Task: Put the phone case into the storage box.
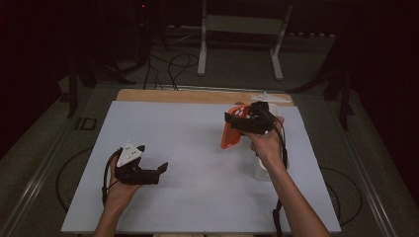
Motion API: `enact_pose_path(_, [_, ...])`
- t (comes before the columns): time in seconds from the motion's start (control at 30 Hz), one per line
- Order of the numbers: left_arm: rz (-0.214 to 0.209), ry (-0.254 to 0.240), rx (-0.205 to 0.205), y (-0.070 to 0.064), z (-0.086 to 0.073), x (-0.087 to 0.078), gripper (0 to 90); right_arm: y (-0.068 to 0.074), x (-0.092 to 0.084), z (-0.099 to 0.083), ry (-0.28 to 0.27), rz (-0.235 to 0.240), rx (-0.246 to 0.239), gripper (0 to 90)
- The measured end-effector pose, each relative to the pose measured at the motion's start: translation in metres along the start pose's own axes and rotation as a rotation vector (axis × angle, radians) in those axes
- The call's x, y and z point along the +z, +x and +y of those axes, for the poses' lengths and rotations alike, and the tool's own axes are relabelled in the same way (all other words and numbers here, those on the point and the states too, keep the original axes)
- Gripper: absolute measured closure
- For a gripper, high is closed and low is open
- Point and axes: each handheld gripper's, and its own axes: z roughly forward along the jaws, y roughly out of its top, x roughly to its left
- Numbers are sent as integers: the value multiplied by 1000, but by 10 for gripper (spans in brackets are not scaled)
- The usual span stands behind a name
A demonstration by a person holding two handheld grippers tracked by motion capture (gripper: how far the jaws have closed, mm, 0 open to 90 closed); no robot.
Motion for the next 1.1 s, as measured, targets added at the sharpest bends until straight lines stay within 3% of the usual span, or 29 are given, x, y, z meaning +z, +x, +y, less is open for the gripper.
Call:
enact_pose_path(0.4, [-3,-14,-1,5,-17,-8,2,-2,0,4,-5,-12,-4,163])
enact_pose_path(0.53, [-10,-29,26,4,-22,-12,2,-3,0,5,-6,-18,-4,163])
enact_pose_path(0.8, [-7,-54,37,2,-32,-20,2,-5,-1,8,-14,-19,-6,163])
enact_pose_path(1.1, [8,-66,37,3,-35,-21,3,-9,-1,9,-24,-21,0,163])
